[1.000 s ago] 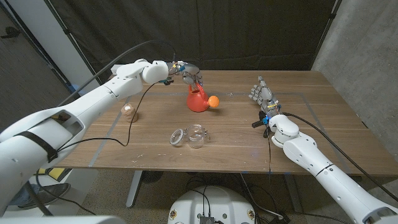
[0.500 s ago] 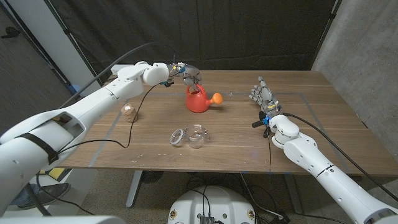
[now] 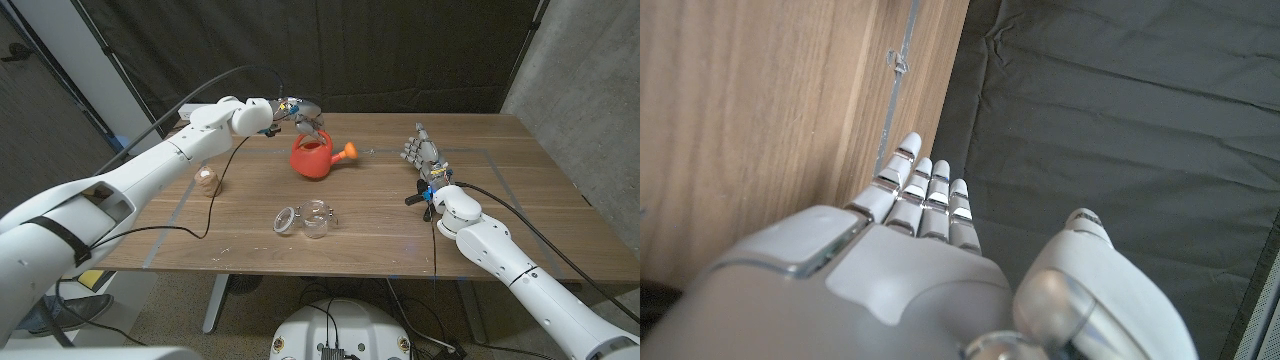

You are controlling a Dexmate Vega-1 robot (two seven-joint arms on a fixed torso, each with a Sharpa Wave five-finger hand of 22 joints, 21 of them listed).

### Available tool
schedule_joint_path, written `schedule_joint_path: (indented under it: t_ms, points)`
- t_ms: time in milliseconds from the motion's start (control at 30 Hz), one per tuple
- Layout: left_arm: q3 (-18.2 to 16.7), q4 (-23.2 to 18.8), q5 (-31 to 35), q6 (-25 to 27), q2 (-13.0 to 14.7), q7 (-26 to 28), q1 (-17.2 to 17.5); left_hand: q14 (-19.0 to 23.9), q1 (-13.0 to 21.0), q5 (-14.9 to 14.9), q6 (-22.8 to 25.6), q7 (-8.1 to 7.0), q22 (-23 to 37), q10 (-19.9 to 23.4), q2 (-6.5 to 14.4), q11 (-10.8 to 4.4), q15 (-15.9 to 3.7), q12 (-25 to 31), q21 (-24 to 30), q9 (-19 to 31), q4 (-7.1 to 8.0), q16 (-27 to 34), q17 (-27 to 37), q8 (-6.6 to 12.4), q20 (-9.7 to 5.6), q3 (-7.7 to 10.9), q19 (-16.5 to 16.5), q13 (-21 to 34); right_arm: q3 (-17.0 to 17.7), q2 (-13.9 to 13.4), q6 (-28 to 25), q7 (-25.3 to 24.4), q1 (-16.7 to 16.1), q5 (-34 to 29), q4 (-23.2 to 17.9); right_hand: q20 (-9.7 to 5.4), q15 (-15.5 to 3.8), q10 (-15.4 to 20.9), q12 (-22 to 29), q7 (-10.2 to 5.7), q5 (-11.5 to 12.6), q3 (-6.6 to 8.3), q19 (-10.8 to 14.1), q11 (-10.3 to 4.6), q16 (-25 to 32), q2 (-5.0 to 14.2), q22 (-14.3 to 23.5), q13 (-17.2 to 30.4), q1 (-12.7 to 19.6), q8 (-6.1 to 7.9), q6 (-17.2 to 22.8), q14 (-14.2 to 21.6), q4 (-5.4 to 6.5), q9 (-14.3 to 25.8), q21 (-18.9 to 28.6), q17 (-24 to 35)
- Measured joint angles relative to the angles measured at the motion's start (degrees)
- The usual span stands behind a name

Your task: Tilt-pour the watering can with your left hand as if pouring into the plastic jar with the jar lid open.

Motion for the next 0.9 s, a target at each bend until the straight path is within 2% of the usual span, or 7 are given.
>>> schedule_joint_path:
  t_ms: [200,433,567,667,900]
  points:
    - [-0.7,-0.9,-0.3,1.1,0.1,0.8,0.8,2.1,1.8,0.0,0.2,0.20,0.0,1.6,-0.1,-0.44,-0.64,0.6,0.0,0.0,0.09,0.1,0.0,-0.11,-0.20,1.02,1.6,0.3,0.1,0.0,0.4,0.4,0.0,0.1,0.2,0.00,0.00,0.0,0.0,0.00,0.0,-0.17,0.0,0.00,0.0,0.00,0.0,0.0,0.0,0.00,0.0,0.0,-0.16,0.0,-0.3,0.0]
    - [-1.2,-1.8,-1.3,2.0,0.2,0.9,1.5,4.6,4.1,0.0,0.5,-0.08,0.0,3.8,-0.8,-0.52,-1.55,1.6,0.0,1.0,-0.92,0.4,0.0,0.40,-0.39,2.64,3.3,1.6,0.3,0.0,0.9,0.7,-0.3,0.4,0.4,0.00,0.00,0.0,0.0,-0.20,0.0,-0.17,0.0,0.00,0.0,0.00,0.0,0.0,0.0,0.00,0.2,0.0,-0.16,0.0,-0.3,0.0]
    - [-1.4,-2.2,-1.6,2.3,0.3,1.0,1.7,4.6,6.6,0.0,0.5,-0.08,0.0,3.8,-0.7,-0.52,-1.56,1.8,-0.5,1.8,-1.91,0.3,0.4,0.61,-0.37,4.16,3.2,2.6,0.5,0.0,1.1,0.8,-0.6,0.5,0.4,-0.21,0.00,0.0,0.0,-0.20,0.0,-0.17,0.2,0.00,0.0,0.00,0.0,0.0,0.0,0.00,0.2,0.0,-0.16,0.0,-0.3,0.0]
    - [-1.4,-2.4,-1.7,2.5,0.3,1.0,1.8,4.6,7.6,0.0,0.6,-0.02,0.2,3.8,-0.5,-0.51,-1.56,1.8,-1.1,2.4,-2.43,0.3,1.2,0.92,0.04,5.27,1.7,3.7,0.6,-0.1,1.3,0.9,-0.8,0.7,0.3,-0.21,0.00,0.0,0.0,-0.20,0.0,-0.17,0.2,0.00,0.0,0.00,0.0,0.0,0.0,0.00,0.2,0.0,-0.16,0.0,-0.3,0.0]
    - [-1.5,-3.0,-2.0,2.7,0.1,1.0,2.0,4.3,8.3,-0.5,0.6,-0.01,0.7,3.3,-1.1,-0.72,-1.30,3.0,-1.2,3.7,-2.20,1.8,3.5,2.17,0.53,7.39,0.6,7.1,1.0,-0.3,1.7,0.9,-1.5,0.9,-0.2,-0.20,-0.01,0.0,0.0,-0.20,0.0,-0.16,0.2,0.00,0.0,0.00,0.0,0.0,0.0,0.00,0.2,0.0,-0.16,0.0,-0.3,0.0]
